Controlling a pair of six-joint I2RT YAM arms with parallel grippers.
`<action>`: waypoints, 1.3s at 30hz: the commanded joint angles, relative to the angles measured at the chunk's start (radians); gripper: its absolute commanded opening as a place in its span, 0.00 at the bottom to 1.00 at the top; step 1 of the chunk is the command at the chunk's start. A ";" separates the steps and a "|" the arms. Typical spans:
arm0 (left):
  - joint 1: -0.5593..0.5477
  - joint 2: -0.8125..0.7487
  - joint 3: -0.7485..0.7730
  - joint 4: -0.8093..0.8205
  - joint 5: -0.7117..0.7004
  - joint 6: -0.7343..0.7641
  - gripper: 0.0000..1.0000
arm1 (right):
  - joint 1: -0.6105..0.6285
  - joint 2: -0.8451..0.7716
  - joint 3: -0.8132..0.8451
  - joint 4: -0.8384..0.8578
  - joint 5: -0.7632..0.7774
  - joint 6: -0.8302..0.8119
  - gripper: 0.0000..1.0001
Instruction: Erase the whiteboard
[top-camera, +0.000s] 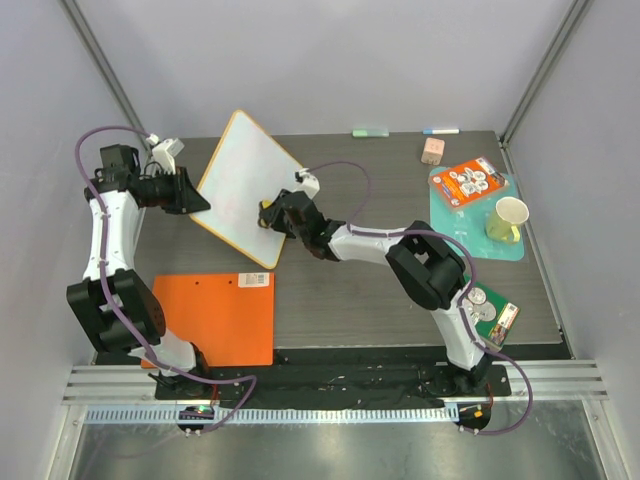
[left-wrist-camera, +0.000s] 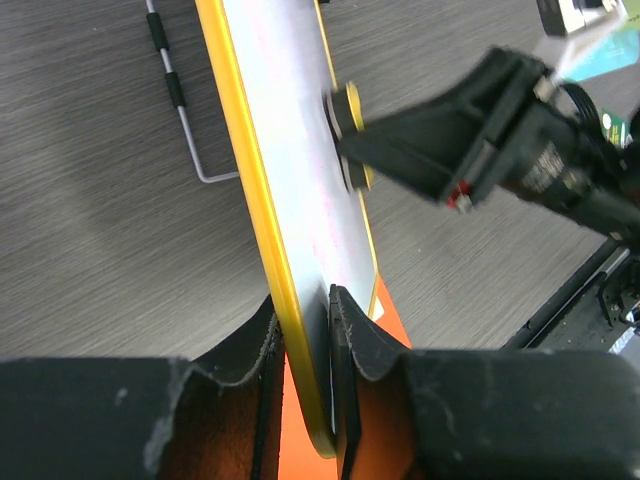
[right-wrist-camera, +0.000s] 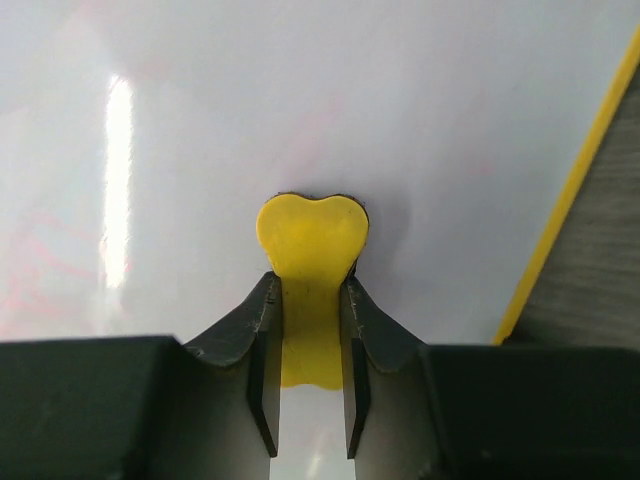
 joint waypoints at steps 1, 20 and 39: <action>-0.038 -0.063 0.013 0.045 0.173 0.067 0.00 | 0.154 0.020 -0.091 -0.126 -0.126 -0.025 0.01; -0.038 -0.072 0.022 0.020 0.171 0.079 0.00 | 0.151 -0.114 -0.298 -0.037 0.079 -0.012 0.01; -0.038 -0.052 0.014 0.008 0.171 0.088 0.00 | 0.125 0.003 0.095 0.109 0.113 -0.164 0.01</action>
